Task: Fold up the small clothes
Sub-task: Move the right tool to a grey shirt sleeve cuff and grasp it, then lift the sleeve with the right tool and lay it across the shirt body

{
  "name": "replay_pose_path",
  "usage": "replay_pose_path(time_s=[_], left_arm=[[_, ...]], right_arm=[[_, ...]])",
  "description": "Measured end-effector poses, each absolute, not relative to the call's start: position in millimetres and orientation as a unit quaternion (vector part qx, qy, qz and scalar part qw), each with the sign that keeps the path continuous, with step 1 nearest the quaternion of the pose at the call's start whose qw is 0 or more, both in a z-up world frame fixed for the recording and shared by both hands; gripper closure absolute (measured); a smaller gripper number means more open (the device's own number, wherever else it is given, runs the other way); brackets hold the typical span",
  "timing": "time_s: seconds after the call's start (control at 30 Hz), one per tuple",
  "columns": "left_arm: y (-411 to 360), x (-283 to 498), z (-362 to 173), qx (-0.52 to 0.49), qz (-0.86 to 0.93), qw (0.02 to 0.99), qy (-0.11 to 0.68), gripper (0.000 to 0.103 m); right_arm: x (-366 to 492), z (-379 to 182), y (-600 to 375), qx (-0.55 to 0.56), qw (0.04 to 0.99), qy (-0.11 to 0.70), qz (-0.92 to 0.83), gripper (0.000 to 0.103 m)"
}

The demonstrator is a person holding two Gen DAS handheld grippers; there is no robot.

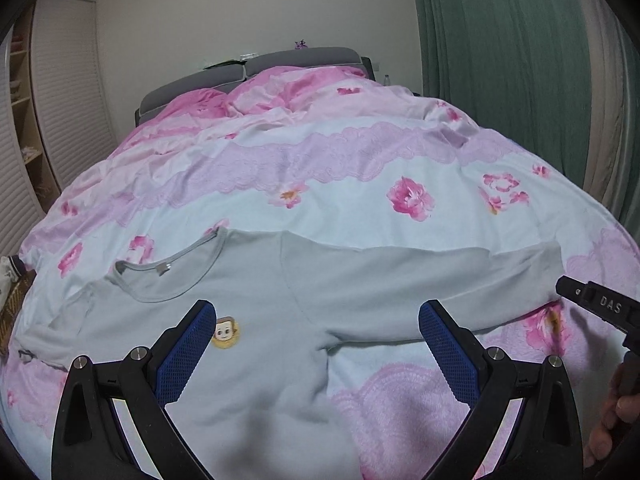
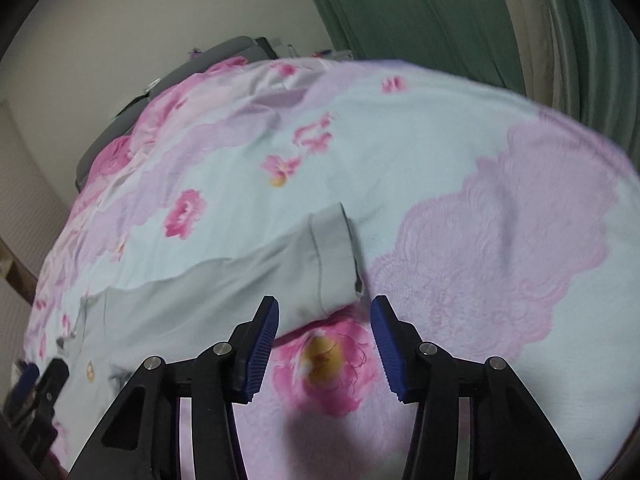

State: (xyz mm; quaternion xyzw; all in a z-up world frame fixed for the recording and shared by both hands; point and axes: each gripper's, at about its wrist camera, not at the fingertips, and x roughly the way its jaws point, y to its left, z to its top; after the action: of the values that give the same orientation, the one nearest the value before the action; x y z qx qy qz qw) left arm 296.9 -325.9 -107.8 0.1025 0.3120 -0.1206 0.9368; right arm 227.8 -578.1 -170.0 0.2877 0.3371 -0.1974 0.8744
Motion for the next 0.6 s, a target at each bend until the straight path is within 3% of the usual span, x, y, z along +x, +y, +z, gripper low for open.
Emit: replay_pose_path(time_s=[0.17, 0.33, 0.6], left_arm=[[-331.3, 306.2, -111.1, 0.104, -0.119, 0.937, 0.313, 0.0], [-328.7, 312.2, -110.7, 0.101, -0.116, 0.937, 0.314, 0.0], [-308.5, 317.4, -108.5, 0.09, -0.105, 0.938, 0.318, 0.0]], right_arm=[[239.7, -191.0, -597.0, 0.353, 0.857, 0.331, -0.178, 0.055], [245.3, -202.9, -608.0, 0.397, 0.846, 0.318, -0.157, 0.088], [236.6, -173.2, -587.8, 0.361, 0.874, 0.287, -0.155, 0.092]])
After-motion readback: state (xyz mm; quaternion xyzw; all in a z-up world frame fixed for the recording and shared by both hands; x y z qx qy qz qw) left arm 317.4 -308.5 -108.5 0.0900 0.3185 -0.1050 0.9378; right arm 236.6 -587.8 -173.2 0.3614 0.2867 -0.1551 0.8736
